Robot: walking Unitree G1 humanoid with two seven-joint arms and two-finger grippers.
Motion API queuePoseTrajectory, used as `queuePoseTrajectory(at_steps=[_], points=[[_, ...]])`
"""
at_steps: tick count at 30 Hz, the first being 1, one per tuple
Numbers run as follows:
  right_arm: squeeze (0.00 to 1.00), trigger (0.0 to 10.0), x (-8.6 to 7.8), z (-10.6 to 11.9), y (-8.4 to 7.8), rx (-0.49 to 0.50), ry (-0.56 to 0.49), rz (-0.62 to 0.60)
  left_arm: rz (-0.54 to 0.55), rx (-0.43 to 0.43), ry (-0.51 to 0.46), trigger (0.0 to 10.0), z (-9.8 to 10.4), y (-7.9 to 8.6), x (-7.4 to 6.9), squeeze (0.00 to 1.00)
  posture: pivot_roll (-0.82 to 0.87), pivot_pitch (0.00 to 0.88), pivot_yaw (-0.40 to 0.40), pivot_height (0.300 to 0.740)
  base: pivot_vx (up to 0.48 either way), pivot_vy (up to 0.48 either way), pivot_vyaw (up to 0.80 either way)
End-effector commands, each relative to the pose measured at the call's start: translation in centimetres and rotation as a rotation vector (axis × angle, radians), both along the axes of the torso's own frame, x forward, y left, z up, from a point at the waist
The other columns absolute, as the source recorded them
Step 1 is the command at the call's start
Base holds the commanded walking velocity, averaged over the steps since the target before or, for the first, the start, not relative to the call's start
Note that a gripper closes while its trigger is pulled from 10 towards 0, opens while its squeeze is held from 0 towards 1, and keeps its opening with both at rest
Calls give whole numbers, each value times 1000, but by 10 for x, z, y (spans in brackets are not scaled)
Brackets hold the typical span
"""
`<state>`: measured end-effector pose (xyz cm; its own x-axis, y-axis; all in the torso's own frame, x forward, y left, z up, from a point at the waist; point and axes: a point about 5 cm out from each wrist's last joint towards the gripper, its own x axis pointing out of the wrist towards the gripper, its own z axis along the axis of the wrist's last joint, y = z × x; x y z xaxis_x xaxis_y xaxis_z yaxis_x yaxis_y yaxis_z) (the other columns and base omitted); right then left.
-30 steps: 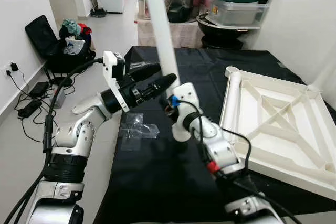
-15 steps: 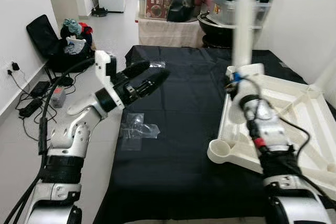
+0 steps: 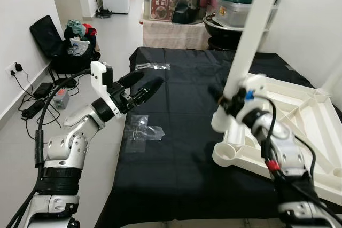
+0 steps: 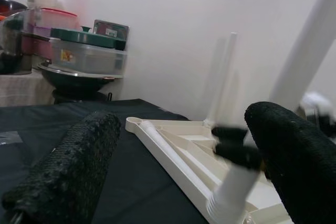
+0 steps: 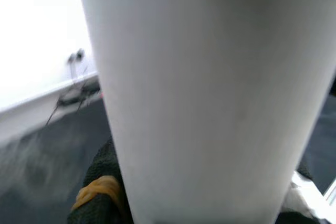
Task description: Building children table
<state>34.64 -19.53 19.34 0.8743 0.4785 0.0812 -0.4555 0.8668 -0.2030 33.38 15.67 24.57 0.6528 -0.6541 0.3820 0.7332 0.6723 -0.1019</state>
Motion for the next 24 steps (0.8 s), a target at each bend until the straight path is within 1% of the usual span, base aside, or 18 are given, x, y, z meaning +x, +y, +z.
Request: queuePoseTrajectory(at_steps=[1,2,5,7,8,13,18,20,21,22,23,24], points=[[0,0,-1,-7,-14,-63,3,1,19,17,16,10000,-3,5,-2,0,76,0,-82,740,0,0,0],[0,0,-1,-7,-14,-63,3,1,19,17,16,10000,-3,5,-2,0,76,0,-82,740,0,0,0],[0,0,-6,-10,-27,-104,16,3,29,18,23,10000,-5,7,-3,0,75,0,-80,740,0,0,0],[0,0,-11,-10,-33,-128,19,8,34,16,28,10000,-6,7,-4,0,70,0,-79,740,0,0,0],[0,0,-12,-11,-34,-139,20,13,35,15,30,10000,-7,8,-4,0,69,0,-78,740,0,0,0],[0,0,-17,-13,-37,-131,29,14,35,15,36,10000,-8,7,-4,0,66,0,-71,740,0,0,0],[0,0,-20,-12,-35,-109,21,29,35,16,40,10000,-8,7,-3,0,64,0,-66,740,0,0,0],[0,0,-25,-11,-26,-104,-2,68,32,20,41,10000,-8,6,-2,0,60,0,-59,740,0,0,0],[0,0,-25,-11,-26,-104,-2,68,32,20,41,10000,-8,6,-2,0,60,0,-59,740,0,0,0],[0,0,-28,-11,-18,-104,-14,92,30,21,42,10000,-7,6,-1,0,58,0,-55,740,0,0,0],[0,0,-33,-11,-8,-108,-26,137,26,23,44,10000,-7,4,0,0,58,0,-57,740,0,0,0],[0,0,-33,-11,-8,-108,-26,137,26,23,44,10000,-7,4,0,0,58,0,-57,740,0,0,0]])
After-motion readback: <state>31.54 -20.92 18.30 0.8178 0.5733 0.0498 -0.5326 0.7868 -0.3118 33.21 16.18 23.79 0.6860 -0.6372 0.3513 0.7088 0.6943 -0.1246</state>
